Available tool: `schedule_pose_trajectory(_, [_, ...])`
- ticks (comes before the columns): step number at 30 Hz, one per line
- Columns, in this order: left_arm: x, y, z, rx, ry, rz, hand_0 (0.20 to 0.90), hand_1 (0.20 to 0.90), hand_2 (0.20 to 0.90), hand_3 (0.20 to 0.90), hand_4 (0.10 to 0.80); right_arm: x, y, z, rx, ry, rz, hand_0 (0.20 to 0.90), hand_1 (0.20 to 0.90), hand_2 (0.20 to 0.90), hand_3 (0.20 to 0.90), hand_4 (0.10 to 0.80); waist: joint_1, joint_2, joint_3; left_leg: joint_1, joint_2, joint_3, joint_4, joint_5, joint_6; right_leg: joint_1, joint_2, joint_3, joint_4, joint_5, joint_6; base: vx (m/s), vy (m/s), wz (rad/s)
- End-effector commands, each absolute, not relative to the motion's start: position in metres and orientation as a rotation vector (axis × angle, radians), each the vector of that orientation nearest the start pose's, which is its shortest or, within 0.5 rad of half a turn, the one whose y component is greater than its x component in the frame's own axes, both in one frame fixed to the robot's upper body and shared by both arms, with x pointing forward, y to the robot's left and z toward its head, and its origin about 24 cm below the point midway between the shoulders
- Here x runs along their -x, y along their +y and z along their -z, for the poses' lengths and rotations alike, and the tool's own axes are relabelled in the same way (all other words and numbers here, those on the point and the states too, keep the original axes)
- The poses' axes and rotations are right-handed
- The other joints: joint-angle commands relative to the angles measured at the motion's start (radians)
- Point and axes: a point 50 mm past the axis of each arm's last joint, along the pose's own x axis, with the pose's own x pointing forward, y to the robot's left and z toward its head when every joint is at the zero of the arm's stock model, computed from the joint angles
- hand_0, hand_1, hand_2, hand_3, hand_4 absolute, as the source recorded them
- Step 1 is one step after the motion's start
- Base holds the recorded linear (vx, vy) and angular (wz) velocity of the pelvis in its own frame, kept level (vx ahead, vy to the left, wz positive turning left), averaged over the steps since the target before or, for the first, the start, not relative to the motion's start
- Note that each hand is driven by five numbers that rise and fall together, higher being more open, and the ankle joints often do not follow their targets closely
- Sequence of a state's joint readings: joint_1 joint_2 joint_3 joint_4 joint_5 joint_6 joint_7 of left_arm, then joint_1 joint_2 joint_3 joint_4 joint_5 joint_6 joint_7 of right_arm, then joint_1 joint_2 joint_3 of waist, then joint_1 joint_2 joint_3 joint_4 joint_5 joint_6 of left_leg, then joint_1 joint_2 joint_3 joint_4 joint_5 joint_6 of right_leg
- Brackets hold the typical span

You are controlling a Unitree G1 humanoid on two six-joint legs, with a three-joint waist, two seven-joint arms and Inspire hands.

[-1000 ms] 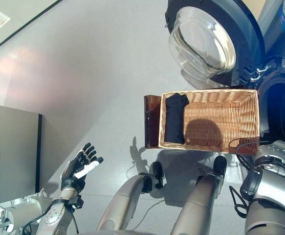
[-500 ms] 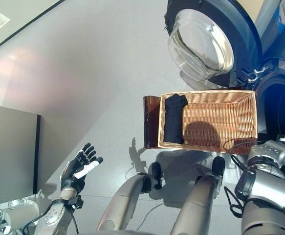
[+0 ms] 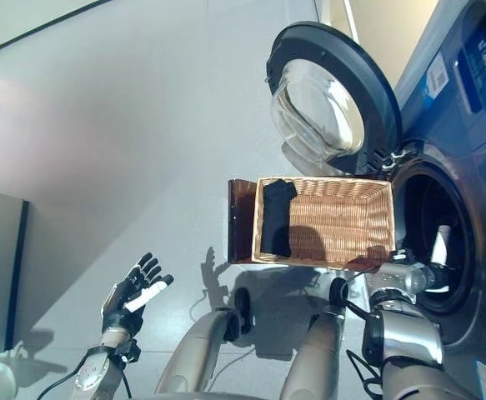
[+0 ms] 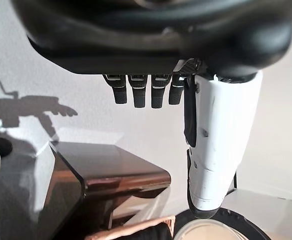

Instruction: Pick up the clothes and place them into the washing machine

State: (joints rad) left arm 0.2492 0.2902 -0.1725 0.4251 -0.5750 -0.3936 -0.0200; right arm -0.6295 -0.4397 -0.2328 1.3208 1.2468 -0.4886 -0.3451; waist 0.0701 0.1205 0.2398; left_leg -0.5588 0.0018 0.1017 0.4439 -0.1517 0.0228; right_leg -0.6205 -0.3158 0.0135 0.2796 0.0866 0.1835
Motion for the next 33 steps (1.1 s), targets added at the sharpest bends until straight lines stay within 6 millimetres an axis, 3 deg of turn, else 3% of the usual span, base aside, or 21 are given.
schedule_pose_trajectory(1, [-0.163, 0.246, 0.04, 0.165, 0.161, -0.223, 0.9, 0.9, 0.9, 0.9, 0.8, -0.277, -0.353, -0.013, -0.662, 0.007, 1.143, 0.9, 0.9, 0.9, 0.9, 0.8, 0.023, -0.033, -0.024, 0.05, 0.03, -0.068, -0.202, 0.138, -0.065, 0.091, -0.011, -0.025, 0.017, -0.009, -0.04, 0.041, -0.028, -0.02])
schedule_pose_trajectory(3, [-0.162, 0.245, 0.042, 0.164, 0.17, -0.227, 0.9, 0.9, 0.9, 0.9, 0.8, -0.275, -0.348, -0.006, -0.64, 0.042, 1.124, 0.9, 0.9, 0.9, 0.9, 0.8, 0.023, -0.041, -0.023, 0.074, 0.032, -0.07, -0.221, 0.146, -0.067, 0.122, -0.012, -0.036, -0.009, -0.002, -0.038, 0.058, -0.037, -0.06])
schedule_pose_trajectory(6, [-0.162, 0.244, 0.047, 0.157, 0.188, -0.238, 0.9, 0.9, 0.9, 0.9, 0.8, -0.266, -0.325, 0.022, -0.527, 0.187, 1.031, 0.9, 0.9, 0.9, 0.9, 0.8, 0.022, -0.065, -0.033, 0.125, 0.045, -0.074, -0.262, 0.16, -0.073, 0.181, -0.01, -0.06, -0.062, 0.014, -0.031, 0.095, -0.057, -0.03])
schedule_pose_trajectory(7, [-0.161, 0.242, 0.052, 0.157, 0.209, -0.245, 0.9, 0.9, 0.9, 0.9, 0.8, -0.256, -0.314, 0.039, -0.521, 0.242, 1.014, 0.9, 0.9, 0.9, 0.9, 0.8, 0.017, -0.082, -0.042, 0.152, 0.049, -0.078, -0.284, 0.173, -0.075, 0.216, -0.006, -0.069, -0.093, 0.025, -0.029, 0.081, -0.051, -0.04])
schedule_pose_trajectory(10, [-0.157, 0.241, 0.059, 0.152, 0.242, -0.255, 0.9, 0.9, 0.9, 0.9, 0.8, -0.247, -0.304, 0.053, -0.493, 0.306, 1.002, 0.9, 0.9, 0.9, 0.9, 0.8, 0.015, -0.094, -0.048, 0.189, 0.057, -0.083, -0.304, 0.18, -0.078, 0.261, -0.006, -0.088, -0.119, 0.03, -0.026, 0.099, -0.041, -0.01])
schedule_pose_trajectory(12, [-0.155, 0.238, 0.065, 0.147, 0.27, -0.261, 0.9, 0.9, 0.9, 0.9, 0.8, -0.236, -0.292, 0.069, -0.371, 0.424, 0.937, 0.9, 0.9, 0.9, 0.9, 0.8, 0.014, -0.104, -0.054, 0.224, 0.063, -0.089, -0.324, 0.185, -0.083, 0.305, -0.001, -0.102, -0.144, 0.031, -0.024, 0.084, -0.024, 0.0])
schedule_pose_trajectory(16, [-0.156, 0.237, 0.069, 0.113, 0.29, -0.274, 0.9, 0.9, 0.9, 0.9, 0.8, -0.235, -0.264, 0.082, -0.168, 0.528, 0.766, 0.9, 0.9, 0.9, 0.9, 0.8, 0.024, -0.122, -0.076, 0.285, 0.078, -0.099, -0.352, 0.19, -0.088, 0.37, 0.006, -0.133, -0.172, 0.027, -0.018, 0.097, -0.037, 0.06])
schedule_pose_trajectory(22, [-0.153, 0.233, 0.078, 0.1, 0.336, -0.282, 0.9, 0.9, 0.9, 0.9, 0.8, -0.231, -0.238, 0.093, -0.288, 0.529, 0.695, 0.9, 0.9, 0.9, 0.9, 0.8, 0.025, -0.133, -0.102, 0.337, 0.082, -0.102, -0.375, 0.186, -0.089, 0.423, 0.014, -0.153, -0.188, 0.018, -0.013, 0.078, -0.002, 0.02])
schedule_pose_trajectory(24, [-0.151, 0.231, 0.081, 0.099, 0.355, -0.28, 0.9, 0.9, 0.9, 0.9, 0.8, -0.223, -0.228, 0.102, -0.258, 0.592, 0.639, 0.9, 0.9, 0.9, 0.9, 0.8, 0.029, -0.138, -0.117, 0.354, 0.083, -0.103, -0.383, 0.184, -0.09, 0.44, 0.017, -0.162, -0.196, 0.016, -0.011, 0.084, -0.001, 0.01])
schedule_pose_trajectory(25, [-0.151, 0.23, 0.082, 0.104, 0.361, -0.279, 0.9, 0.9, 0.9, 0.9, 0.8, -0.222, -0.216, 0.107, -0.162, 0.648, 0.551, 0.9, 0.9, 0.9, 0.9, 0.8, 0.042, -0.142, -0.131, 0.369, 0.087, -0.107, -0.394, 0.185, -0.09, 0.454, 0.018, -0.171, -0.203, 0.017, -0.007, 0.047, -0.009, 0.05])
schedule_pose_trajectory(33, [-0.141, 0.235, 0.085, 0.075, 0.386, -0.284, 0.9, 0.9, 0.9, 0.9, 0.8, -0.221, -0.203, 0.108, -0.011, 0.652, 0.454, 0.9, 0.9, 0.9, 0.9, 0.8, 0.055, -0.156, -0.15, 0.395, 0.09, -0.115, -0.409, 0.183, -0.091, 0.487, 0.019, -0.198, -0.197, -0.001, -0.003, 0.059, -0.016, 0.08])
